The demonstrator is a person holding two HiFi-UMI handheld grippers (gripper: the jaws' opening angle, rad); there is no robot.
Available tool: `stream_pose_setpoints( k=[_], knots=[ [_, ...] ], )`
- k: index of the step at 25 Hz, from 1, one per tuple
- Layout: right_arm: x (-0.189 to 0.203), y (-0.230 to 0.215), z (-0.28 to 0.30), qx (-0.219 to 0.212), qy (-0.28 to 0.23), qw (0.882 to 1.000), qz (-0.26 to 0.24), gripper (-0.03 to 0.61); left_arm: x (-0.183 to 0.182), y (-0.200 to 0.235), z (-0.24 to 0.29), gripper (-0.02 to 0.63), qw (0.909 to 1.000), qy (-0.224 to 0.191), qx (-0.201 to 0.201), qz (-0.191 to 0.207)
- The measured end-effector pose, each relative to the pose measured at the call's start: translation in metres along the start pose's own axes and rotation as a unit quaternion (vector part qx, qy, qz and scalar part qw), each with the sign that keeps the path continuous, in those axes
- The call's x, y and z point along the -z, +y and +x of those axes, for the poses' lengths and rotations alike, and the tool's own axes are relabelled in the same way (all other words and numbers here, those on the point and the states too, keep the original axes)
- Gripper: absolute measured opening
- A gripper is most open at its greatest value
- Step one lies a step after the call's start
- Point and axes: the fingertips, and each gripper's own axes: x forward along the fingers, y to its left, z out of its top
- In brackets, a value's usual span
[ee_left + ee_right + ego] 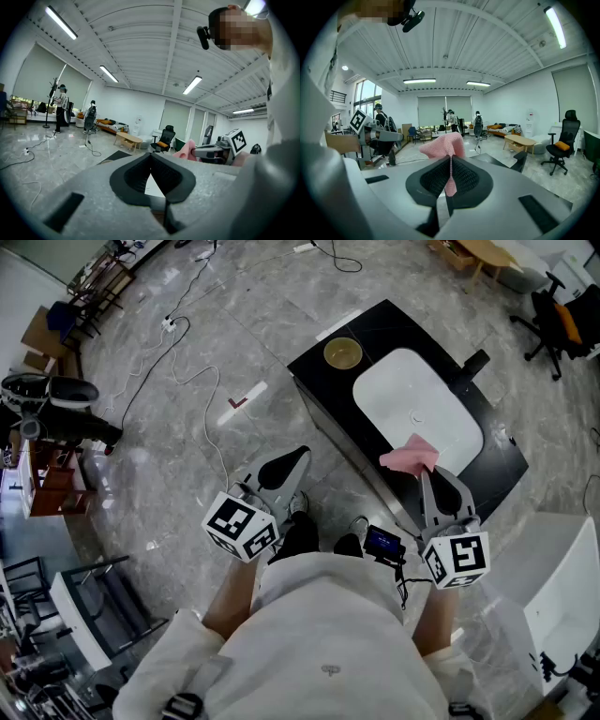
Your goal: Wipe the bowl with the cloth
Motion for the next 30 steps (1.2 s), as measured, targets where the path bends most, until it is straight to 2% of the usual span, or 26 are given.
stream_pose_setpoints(
  k=[3,9,14,22,30],
  knots=[
    [-0.011,0.009,0.003,0.007,-0.002,1.0,0.005,0.014,-0.006,0.009,-0.009,0.011,0.9999,0.013,-0.001,0.011],
    [-0.02,0.027,0.019,0.026,-0.001,1.0,0.003,0.014,-0.017,0.035,-0.014,0.011,0.9997,0.012,0.011,0.017],
    [-0.027,0.044,0.044,0.05,0.004,0.999,0.017,0.014,-0.026,0.074,-0.019,0.011,0.9994,0.012,0.025,0.021],
    [-0.046,0.07,0.075,0.092,-0.016,0.995,0.031,0.014,-0.034,0.12,-0.032,0.011,0.9979,0.009,0.054,0.035],
    [-0.046,0.101,0.102,0.125,0.005,0.991,0.041,0.015,-0.023,0.168,-0.051,0.011,0.9961,0.038,0.077,0.023]
  ],
)
